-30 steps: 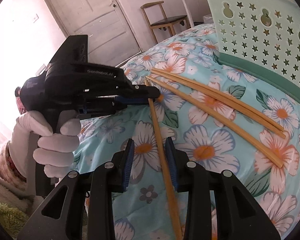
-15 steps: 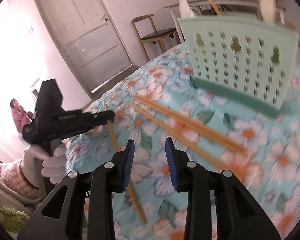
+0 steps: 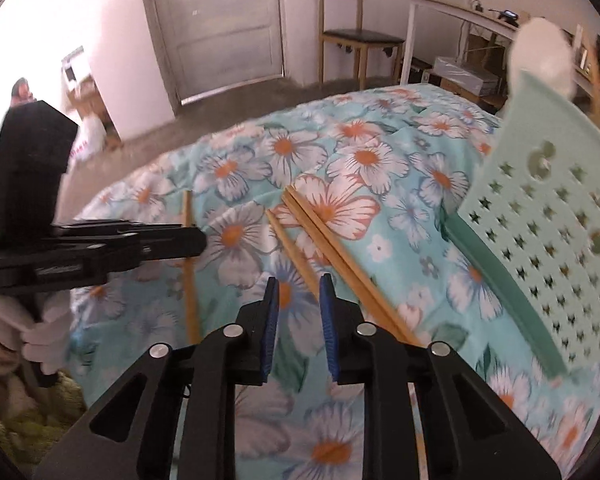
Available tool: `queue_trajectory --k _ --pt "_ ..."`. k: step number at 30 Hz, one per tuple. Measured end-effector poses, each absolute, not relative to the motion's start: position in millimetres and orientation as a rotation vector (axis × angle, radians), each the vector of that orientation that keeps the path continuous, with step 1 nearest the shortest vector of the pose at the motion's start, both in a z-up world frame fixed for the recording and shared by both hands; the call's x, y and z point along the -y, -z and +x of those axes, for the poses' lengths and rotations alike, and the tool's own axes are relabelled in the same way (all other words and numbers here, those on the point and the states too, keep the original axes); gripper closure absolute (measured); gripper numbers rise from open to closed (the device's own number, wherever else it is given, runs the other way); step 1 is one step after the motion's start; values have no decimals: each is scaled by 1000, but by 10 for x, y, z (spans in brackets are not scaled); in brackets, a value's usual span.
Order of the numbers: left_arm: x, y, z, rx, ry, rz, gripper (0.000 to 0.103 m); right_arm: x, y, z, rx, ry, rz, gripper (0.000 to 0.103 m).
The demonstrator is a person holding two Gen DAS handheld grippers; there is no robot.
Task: Organize utensils
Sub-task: 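Close the left tool on a chopstick while the right tool closes on another, then lift the held chopsticks up with both tools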
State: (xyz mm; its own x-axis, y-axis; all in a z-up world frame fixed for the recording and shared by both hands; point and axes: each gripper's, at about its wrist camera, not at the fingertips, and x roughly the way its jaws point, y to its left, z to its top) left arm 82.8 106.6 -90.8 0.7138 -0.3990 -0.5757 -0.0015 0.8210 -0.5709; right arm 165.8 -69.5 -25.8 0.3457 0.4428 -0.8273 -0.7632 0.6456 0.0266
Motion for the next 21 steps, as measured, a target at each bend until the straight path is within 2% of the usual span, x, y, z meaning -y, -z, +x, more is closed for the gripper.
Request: queue_trajectory --k 13,21 --pt "-1097 959 825 -749 251 -586 83 396 335 1658 -932 -808 -575 87" --pt "-1101 966 825 -749 249 -586 83 319 384 1653 -934 -792 -578 89"
